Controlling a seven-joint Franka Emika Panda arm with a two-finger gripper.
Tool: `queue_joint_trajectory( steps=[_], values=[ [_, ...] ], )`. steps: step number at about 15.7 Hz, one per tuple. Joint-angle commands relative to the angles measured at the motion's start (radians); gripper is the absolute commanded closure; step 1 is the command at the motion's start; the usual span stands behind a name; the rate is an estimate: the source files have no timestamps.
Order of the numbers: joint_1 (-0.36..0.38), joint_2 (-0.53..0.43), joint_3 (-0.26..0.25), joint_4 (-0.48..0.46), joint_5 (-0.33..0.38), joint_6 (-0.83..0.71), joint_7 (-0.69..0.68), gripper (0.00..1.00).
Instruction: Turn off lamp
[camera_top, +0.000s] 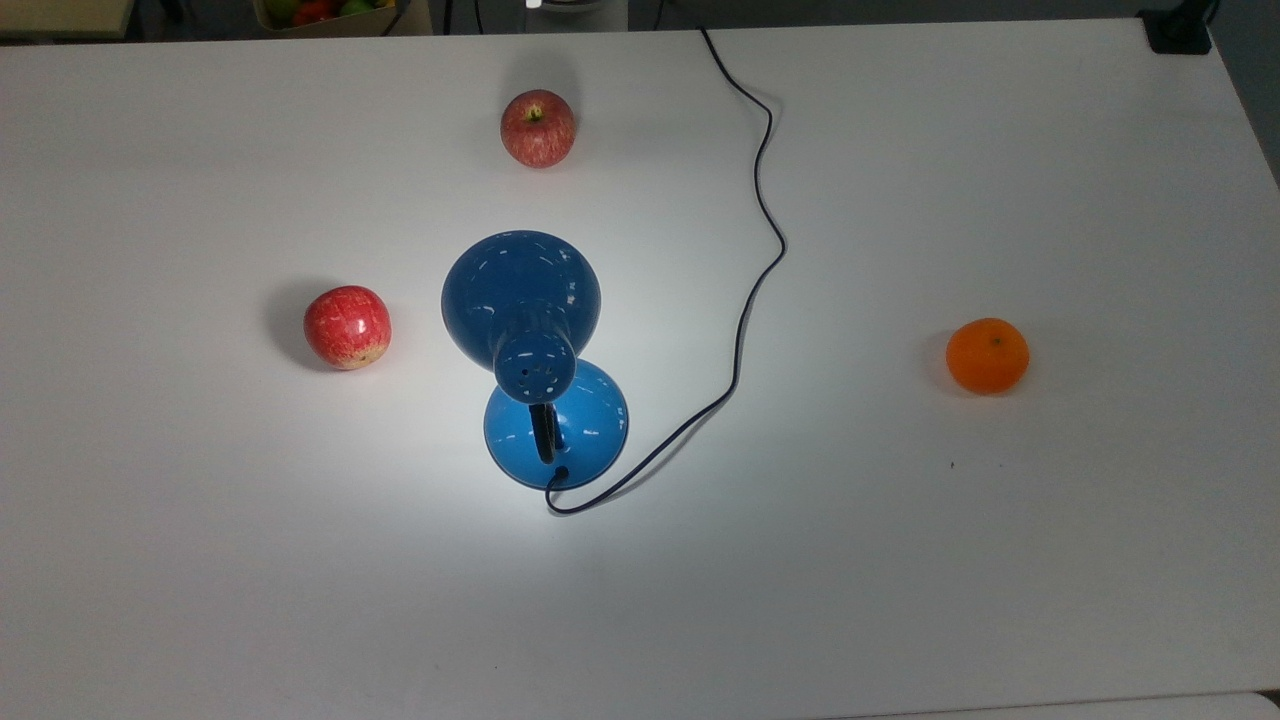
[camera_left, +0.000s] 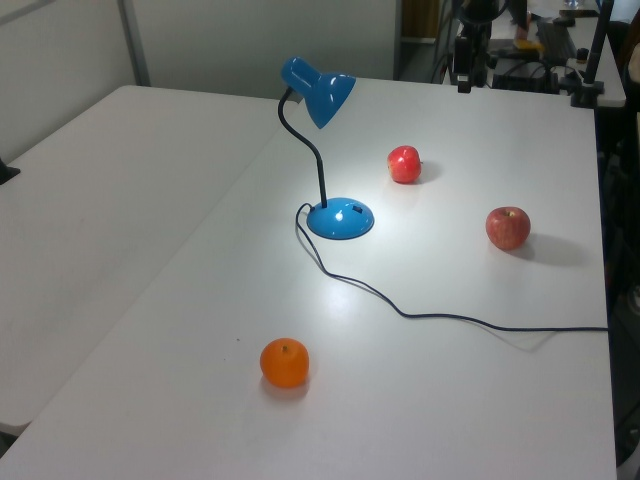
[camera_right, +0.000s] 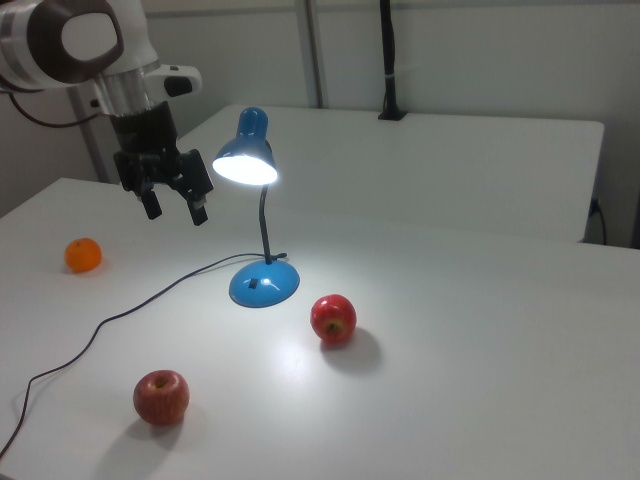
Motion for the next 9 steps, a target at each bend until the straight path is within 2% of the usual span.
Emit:
queue_joint_trajectory(
  steps=[1, 6, 9],
  values=[
    [0.004, -0.010, 0.000, 0.002, -0.007, -0.024, -0.001, 0.00],
    [0.005, -0.006, 0.002, 0.002, -0.002, -0.018, 0.055, 0.00],
    [0.004, 0.000, -0.001, 0.002, -0.002, -0.017, -0.006, 0.00]
  ],
)
